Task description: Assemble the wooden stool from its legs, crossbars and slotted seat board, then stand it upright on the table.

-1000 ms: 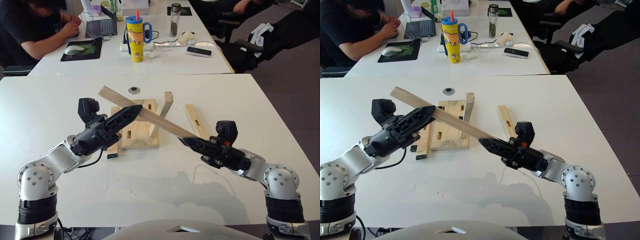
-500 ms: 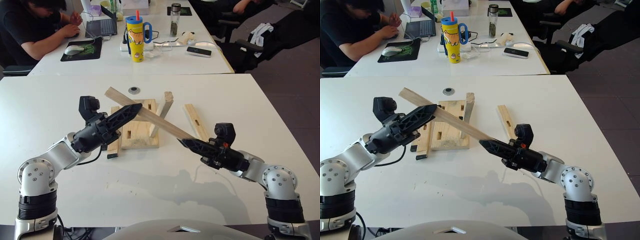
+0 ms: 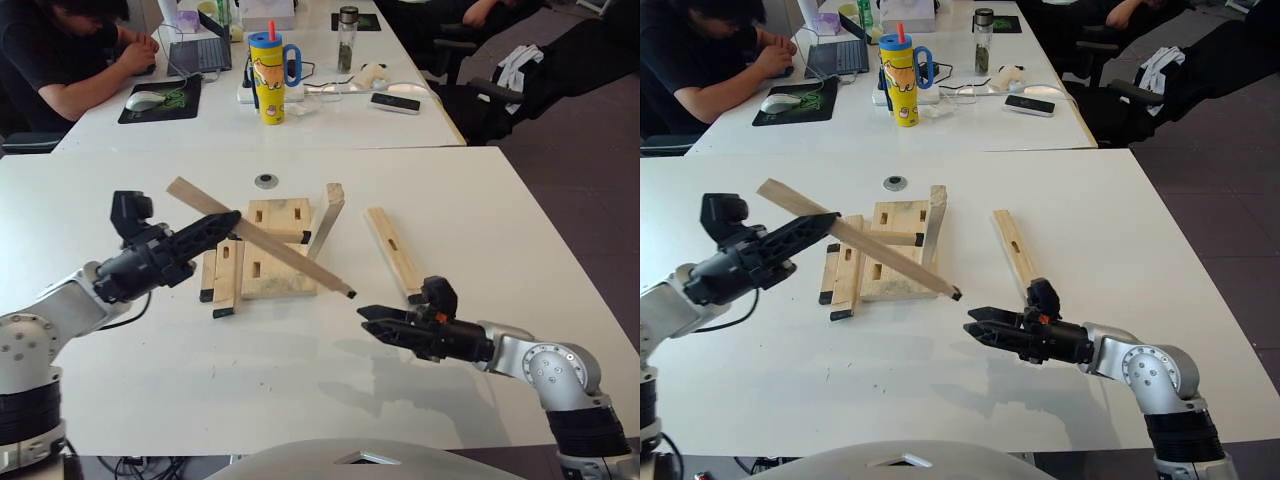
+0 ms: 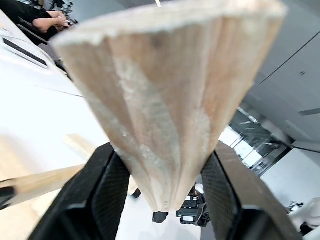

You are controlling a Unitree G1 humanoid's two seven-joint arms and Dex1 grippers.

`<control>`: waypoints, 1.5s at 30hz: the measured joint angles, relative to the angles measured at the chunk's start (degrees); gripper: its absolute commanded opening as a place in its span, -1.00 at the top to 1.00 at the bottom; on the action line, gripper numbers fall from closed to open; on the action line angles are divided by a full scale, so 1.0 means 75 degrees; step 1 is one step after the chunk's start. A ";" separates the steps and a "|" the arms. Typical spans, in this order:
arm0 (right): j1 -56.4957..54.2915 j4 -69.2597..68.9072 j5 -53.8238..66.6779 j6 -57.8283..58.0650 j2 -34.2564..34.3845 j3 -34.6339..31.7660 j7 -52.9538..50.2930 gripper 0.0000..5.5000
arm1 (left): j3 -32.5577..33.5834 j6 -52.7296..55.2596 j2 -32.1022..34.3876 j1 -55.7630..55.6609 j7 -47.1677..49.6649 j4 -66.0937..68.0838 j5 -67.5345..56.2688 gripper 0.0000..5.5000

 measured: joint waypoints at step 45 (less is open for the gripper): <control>-0.3389 0.3949 -0.6088 -0.4880 0.2846 0.0411 -0.3620 -0.58 | -0.0730 -0.2552 -0.0717 -0.1287 -0.1638 0.1127 0.5645 0.26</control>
